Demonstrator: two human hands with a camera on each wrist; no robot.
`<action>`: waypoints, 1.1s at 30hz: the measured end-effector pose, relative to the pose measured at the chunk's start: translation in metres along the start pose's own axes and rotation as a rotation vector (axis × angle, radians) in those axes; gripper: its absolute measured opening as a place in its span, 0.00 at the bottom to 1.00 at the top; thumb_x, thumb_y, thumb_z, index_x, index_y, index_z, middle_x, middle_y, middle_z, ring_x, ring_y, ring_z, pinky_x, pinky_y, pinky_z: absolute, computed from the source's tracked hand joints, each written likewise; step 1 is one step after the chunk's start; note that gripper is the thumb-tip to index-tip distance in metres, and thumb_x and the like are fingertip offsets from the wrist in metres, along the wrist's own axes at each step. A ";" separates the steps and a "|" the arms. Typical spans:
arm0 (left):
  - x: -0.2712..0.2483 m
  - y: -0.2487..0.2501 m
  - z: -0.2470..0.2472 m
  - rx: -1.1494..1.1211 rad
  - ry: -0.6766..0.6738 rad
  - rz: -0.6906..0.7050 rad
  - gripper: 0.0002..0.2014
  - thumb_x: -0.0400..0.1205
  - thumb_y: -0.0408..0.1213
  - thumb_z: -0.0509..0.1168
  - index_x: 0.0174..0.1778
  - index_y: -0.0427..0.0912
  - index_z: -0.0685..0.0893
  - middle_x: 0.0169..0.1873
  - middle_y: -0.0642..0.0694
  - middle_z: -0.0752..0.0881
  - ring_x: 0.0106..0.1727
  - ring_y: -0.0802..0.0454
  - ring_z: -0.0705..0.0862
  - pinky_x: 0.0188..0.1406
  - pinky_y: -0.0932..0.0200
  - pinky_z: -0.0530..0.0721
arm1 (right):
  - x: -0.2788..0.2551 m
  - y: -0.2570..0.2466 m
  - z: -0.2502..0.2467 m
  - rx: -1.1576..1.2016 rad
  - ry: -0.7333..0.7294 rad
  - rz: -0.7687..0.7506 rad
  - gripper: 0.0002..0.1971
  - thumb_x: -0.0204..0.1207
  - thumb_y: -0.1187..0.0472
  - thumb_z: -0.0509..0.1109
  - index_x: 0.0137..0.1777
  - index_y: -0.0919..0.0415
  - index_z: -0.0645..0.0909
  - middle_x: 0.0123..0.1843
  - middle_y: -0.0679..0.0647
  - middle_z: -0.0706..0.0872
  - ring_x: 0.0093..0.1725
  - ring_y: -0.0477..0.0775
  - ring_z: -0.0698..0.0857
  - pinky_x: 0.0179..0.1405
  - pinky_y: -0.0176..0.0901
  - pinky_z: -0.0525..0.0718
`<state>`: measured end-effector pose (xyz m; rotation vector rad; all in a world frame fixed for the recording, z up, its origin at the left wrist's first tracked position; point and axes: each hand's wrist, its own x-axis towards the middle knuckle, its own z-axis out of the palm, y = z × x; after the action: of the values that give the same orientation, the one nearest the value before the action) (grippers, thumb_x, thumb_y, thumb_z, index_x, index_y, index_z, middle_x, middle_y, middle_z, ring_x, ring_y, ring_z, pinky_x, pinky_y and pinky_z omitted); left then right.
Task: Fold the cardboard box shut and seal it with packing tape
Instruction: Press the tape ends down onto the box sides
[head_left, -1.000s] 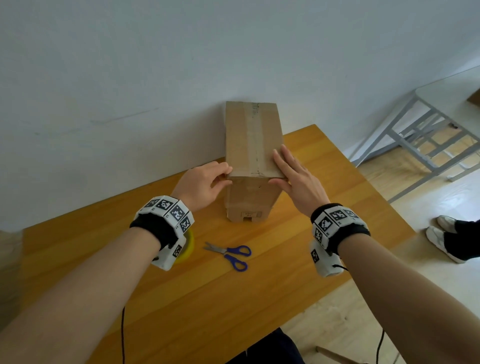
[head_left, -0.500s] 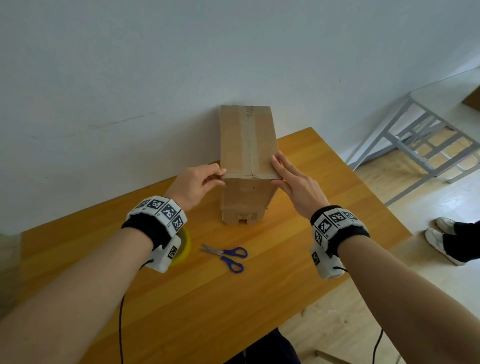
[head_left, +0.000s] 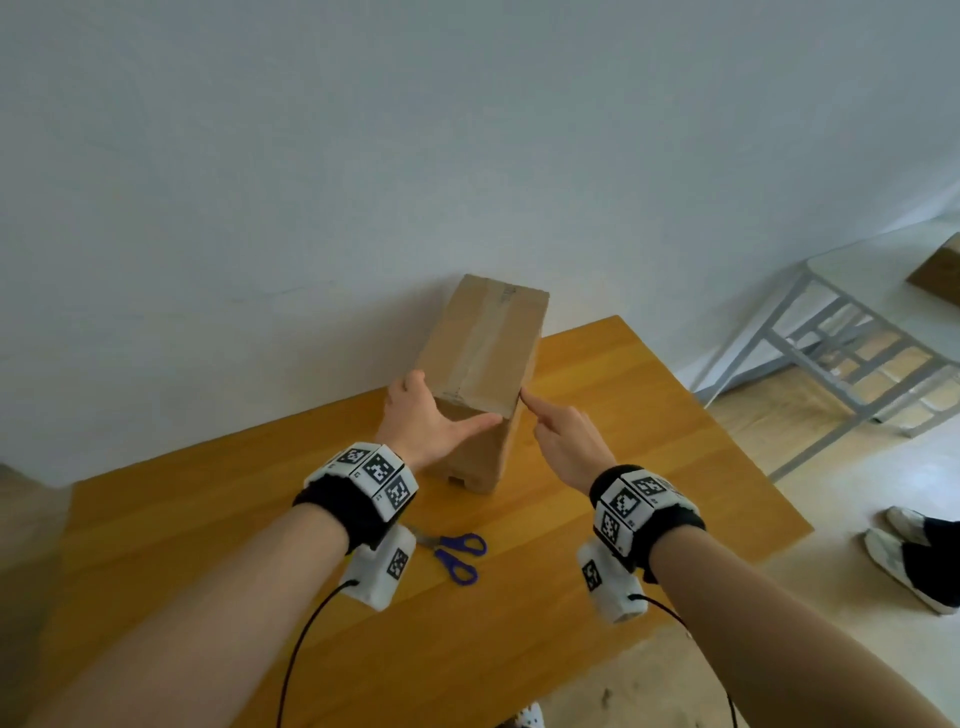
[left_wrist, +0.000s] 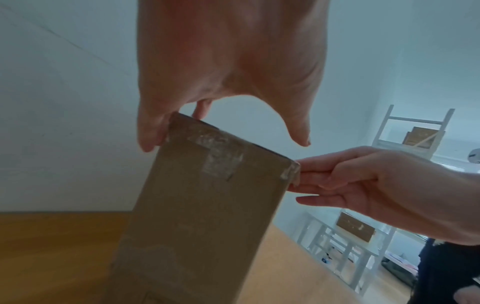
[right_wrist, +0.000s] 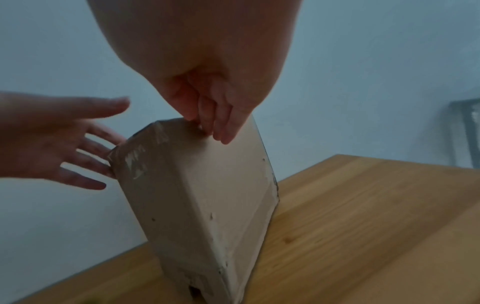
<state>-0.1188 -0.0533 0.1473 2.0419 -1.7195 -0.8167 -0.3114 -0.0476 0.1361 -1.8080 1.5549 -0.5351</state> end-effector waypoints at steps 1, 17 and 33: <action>0.001 0.003 0.001 0.034 0.006 -0.046 0.62 0.56 0.75 0.68 0.77 0.37 0.55 0.74 0.37 0.64 0.74 0.39 0.66 0.71 0.42 0.72 | 0.000 0.000 -0.001 -0.011 -0.023 -0.019 0.26 0.81 0.69 0.53 0.80 0.57 0.65 0.30 0.41 0.76 0.22 0.39 0.73 0.20 0.26 0.69; 0.003 0.016 -0.022 0.241 0.053 0.046 0.70 0.53 0.63 0.79 0.80 0.47 0.40 0.77 0.41 0.51 0.79 0.39 0.50 0.76 0.37 0.63 | 0.060 -0.011 -0.067 -0.723 -0.152 -0.425 0.67 0.58 0.45 0.83 0.83 0.57 0.35 0.85 0.55 0.40 0.84 0.57 0.40 0.80 0.51 0.41; -0.002 -0.014 -0.091 0.502 -0.071 0.386 0.68 0.55 0.62 0.78 0.80 0.51 0.36 0.77 0.53 0.42 0.80 0.49 0.42 0.77 0.44 0.66 | 0.084 -0.051 -0.059 -0.957 -0.328 -0.486 0.74 0.50 0.40 0.84 0.81 0.50 0.28 0.82 0.68 0.44 0.82 0.70 0.45 0.79 0.71 0.46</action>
<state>-0.0519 -0.0574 0.2096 1.8654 -2.4492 -0.3597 -0.3003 -0.1405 0.2027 -2.8349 1.1987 0.3931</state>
